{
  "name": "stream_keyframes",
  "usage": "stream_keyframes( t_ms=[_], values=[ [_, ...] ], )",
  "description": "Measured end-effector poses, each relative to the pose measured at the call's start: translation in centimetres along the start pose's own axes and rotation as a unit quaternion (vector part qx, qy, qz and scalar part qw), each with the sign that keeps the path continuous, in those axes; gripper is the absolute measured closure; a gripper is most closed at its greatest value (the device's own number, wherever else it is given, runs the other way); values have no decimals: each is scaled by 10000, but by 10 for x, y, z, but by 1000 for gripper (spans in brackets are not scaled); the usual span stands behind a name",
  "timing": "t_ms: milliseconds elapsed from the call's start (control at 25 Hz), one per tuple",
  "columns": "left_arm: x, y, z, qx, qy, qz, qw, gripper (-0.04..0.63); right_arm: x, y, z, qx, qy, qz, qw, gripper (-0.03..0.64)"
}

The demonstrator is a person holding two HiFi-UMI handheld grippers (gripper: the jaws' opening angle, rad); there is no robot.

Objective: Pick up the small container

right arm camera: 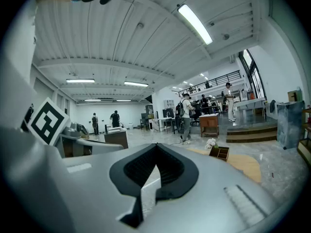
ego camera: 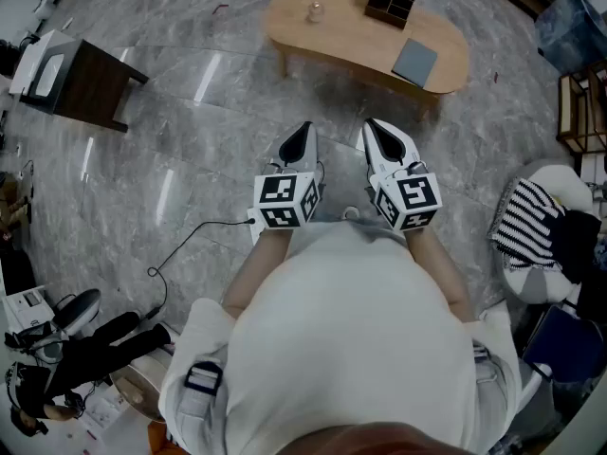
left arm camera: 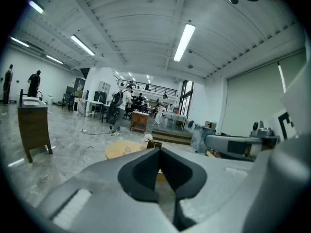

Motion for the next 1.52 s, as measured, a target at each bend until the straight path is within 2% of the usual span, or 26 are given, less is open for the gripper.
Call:
stream_keyframes(
  t_ms=[440, 640, 840, 1280, 1520],
  values=[
    [11, -14, 10, 214, -56, -71, 9997, 594, 27, -4, 3, 51, -18, 4, 10000, 620],
    [5, -24, 11, 249, -37, -91, 9996, 594, 31, -15, 3, -184, -88, -182, 9996, 618],
    [3, -28, 16, 280, -51, -235, 9993, 594, 29, -19, 11, -152, 34, -327, 9993, 618],
    [-28, -13, 14, 494, 63, -352, 9981, 594, -2, -36, 10, -139, 224, -673, 9974, 618],
    [-66, 12, 2, 546, 101, -362, 9978, 594, -44, -55, 7, -230, 281, -638, 9973, 618]
  ],
)
Point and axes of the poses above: the fingertips, and each gripper's own axes: x backward along the fingers, y to its left, z out of its underside, the point moved 10 cm from there along x, backward along the fingers, and after that the axes turned 1 degree about -y, right-handed, at the moved point
